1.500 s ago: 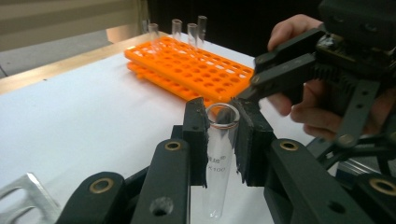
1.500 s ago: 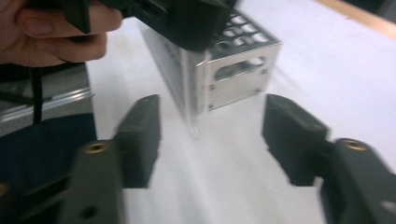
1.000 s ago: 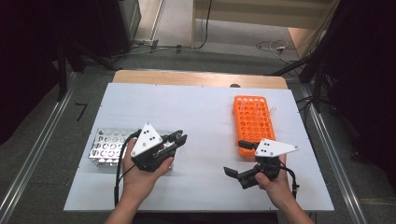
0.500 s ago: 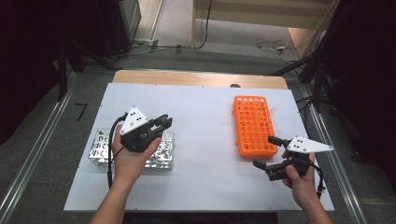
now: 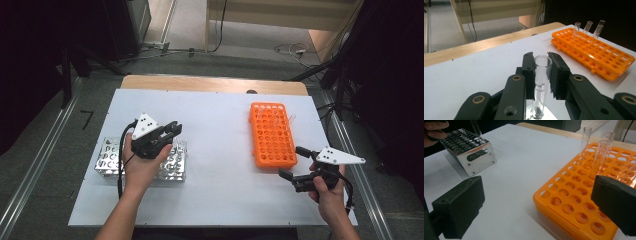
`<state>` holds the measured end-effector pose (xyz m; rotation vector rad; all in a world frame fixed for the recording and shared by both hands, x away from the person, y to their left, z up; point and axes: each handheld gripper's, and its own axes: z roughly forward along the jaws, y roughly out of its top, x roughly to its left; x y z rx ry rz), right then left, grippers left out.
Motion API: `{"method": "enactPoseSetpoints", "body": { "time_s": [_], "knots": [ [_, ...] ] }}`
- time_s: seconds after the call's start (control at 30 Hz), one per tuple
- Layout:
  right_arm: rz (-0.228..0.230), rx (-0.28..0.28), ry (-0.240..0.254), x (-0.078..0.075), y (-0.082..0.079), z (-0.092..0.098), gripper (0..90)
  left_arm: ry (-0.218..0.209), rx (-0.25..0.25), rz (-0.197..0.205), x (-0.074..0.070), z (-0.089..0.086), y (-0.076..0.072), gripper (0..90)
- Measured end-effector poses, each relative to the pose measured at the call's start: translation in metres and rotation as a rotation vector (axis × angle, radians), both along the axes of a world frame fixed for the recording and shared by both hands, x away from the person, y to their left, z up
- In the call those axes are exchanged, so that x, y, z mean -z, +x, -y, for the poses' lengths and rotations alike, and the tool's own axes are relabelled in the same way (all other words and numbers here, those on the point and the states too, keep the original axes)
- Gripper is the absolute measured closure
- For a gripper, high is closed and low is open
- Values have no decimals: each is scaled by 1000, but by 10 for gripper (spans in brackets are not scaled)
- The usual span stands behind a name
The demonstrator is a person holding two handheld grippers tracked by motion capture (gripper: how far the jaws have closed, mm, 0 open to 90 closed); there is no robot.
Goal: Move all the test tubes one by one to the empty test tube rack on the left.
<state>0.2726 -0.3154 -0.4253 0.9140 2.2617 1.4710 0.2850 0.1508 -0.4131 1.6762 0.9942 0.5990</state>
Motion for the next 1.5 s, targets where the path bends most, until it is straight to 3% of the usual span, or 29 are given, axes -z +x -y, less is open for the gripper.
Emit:
{"method": "enactPoseSetpoints", "body": {
  "time_s": [0.17, 0.5, 0.93, 1.03, 1.4, 1.5],
  "knots": [
    [2, -1, -2, 0, 0, 0, 0, -10, -3, -14, 8, 0, 3, 763],
    [5, 2, -5, 0, 0, 0, 0, 23, 10, -59, 17, 3, 4, 763],
    [5, 4, -7, 0, 0, 0, 0, 111, 19, -120, 26, 12, 7, 758],
    [5, 5, -7, 0, 0, 0, 0, 122, 21, -152, 28, 13, 9, 757],
    [-1, 3, -14, 1, 1, -1, 0, 114, 30, -165, 27, 12, 10, 701],
    [-3, 7, -16, 1, 1, -1, 0, 84, 34, -160, 26, 10, 9, 664]
  ]
}}
